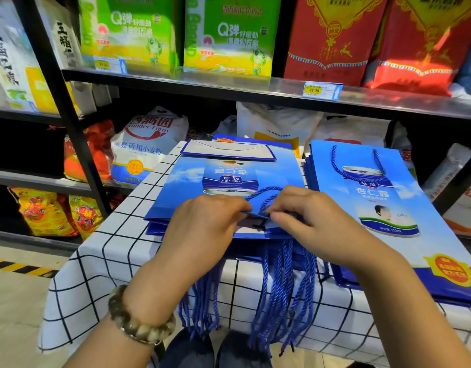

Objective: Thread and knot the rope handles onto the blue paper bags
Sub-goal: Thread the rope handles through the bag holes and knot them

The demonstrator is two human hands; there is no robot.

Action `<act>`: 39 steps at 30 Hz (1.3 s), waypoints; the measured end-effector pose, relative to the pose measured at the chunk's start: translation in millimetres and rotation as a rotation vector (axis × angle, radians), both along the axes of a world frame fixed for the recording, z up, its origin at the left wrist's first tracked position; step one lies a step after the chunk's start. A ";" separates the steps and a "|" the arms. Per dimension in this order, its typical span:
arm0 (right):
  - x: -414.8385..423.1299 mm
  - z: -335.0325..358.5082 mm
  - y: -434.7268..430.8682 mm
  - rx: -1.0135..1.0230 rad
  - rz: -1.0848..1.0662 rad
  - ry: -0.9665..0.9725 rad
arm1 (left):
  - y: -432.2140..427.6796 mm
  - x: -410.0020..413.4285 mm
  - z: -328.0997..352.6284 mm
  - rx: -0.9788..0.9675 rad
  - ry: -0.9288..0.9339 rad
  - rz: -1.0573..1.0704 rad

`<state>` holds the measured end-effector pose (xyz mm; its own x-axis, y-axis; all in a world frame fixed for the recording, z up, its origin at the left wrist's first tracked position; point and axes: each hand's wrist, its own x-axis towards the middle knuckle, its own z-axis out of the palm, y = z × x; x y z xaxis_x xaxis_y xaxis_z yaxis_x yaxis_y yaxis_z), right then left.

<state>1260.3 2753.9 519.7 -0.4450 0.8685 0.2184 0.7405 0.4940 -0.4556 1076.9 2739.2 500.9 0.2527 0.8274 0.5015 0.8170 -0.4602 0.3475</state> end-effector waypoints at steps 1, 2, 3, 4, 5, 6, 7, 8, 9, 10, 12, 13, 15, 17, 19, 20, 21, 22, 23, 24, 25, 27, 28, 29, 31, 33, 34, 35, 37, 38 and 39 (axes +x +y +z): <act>2.2 -0.3 -1.5 -0.013 0.035 -0.013 | 0.8 0.6 2.8 -0.048 -0.031 0.035; 4.1 -1.5 -1.6 -0.006 0.055 -0.030 | 1.7 0.6 3.1 -0.054 -0.066 0.058; 5.2 -2.9 -0.7 0.015 0.057 -0.047 | 0.9 1.5 3.6 -0.044 -0.079 0.065; 5.4 -4.6 0.5 0.034 0.045 -0.037 | -0.9 3.1 3.1 0.001 -0.070 0.062; 4.8 -5.6 1.3 0.046 0.029 -0.017 | -3.4 5.9 2.7 0.055 -0.082 0.053; 4.1 -6.6 2.0 0.057 0.024 0.002 | -6.3 8.8 0.7 0.096 -0.091 0.047; 3.3 -7.3 2.2 0.066 0.027 0.013 | -9.1 11.5 -1.5 0.128 -0.072 0.058; 2.7 -7.7 2.2 0.078 0.031 0.015 | -10.6 14.2 -4.4 0.135 -0.026 0.076; 2.5 -7.9 2.4 0.088 0.030 0.015 | -11.2 17.7 -5.8 0.126 0.029 0.098; 2.4 -7.7 2.4 0.092 0.029 0.017 | -11.1 20.9 -6.3 0.107 0.085 0.118; 2.1 -8.7 2.6 0.101 0.023 0.024 | -8.9 25.4 -9.1 0.083 0.164 0.145; 1.7 -10.1 2.6 0.109 0.019 0.030 | -7.2 26.6 -10.5 0.080 0.181 0.146; 1.1 -12.8 1.3 0.113 0.009 0.046 | -2.9 27.0 -14.5 0.127 0.163 0.112; 2.5 -15.8 0.5 0.144 -0.018 0.061 | -1.2 24.4 -16.9 0.175 0.164 0.052; 5.4 -16.9 1.2 0.174 -0.067 0.054 | -1.6 20.7 -18.5 0.175 0.204 -0.013; 6.7 -16.9 1.4 0.168 -0.083 0.050 | -2.4 18.8 -17.5 0.139 0.204 -0.043; 8.0 -16.9 1.2 0.153 -0.086 0.053 | -4.7 17.5 -14.5 0.070 0.170 -0.068; 8.4 -17.4 0.3 0.141 -0.086 0.063 | -7.1 16.0 -11.3 -0.008 0.096 -0.083; 7.9 -18.7 -1.2 0.143 -0.096 0.077 | -8.5 14.3 -6.9 -0.101 -0.016 -0.077; 7.1 -20.4 -3.1 0.156 -0.115 0.102 | -8.3 13.0 -1.9 -0.214 -0.164 -0.077; 6.5 -23.0 -5.1 0.171 -0.137 0.133 | -5.4 12.2 2.1 -0.288 -0.284 -0.072; 5.8 -28.7 -9.6 0.200 -0.169 0.195 | 2.7 13.8 11.6 -0.329 -0.311 -0.050; 5.8 -31.9 -11.6 0.209 -0.180 0.223 | 6.5 16.3 14.7 -0.344 -0.271 -0.041; 6.1 -34.7 -13.4 0.216 -0.189 0.249 | 9.4 19.6 17.2 -0.348 -0.227 -0.030; 6.3 -38.6 -15.5 0.235 -0.192 0.272 | 15.5 26.3 18.5 -0.358 -0.160 0.005; 4.8 -39.9 -16.3 0.267 -0.177 0.282 | 17.8 31.4 20.7 -0.368 -0.129 0.016; 4.2 -40.0 -16.5 0.277 -0.169 0.283 | 18.7 33.5 21.3 -0.388 -0.133 0.003; 3.9 -40.0 -16.7 0.280 -0.168 0.281 | 20.0 35.3 21.9 -0.407 -0.139 -0.011; 3.8 -40.6 -17.3 0.270 -0.170 0.277 | 23.7 36.1 21.6 -0.375 -0.161 0.022; 4.5 -41.2 -17.8 0.257 -0.165 0.281 | 26.2 34.4 21.3 -0.321 -0.190 0.077; 5.2 -41.5 -18.0 0.244 -0.156 0.282 | 28.7 31.5 20.6 -0.259 -0.231 0.136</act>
<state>1265.5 2735.9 478.2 -0.2049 0.8285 0.5212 0.6781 0.5041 -0.5348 1108.3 2767.8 521.5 0.0359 0.9527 0.3019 0.7512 -0.2250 0.6206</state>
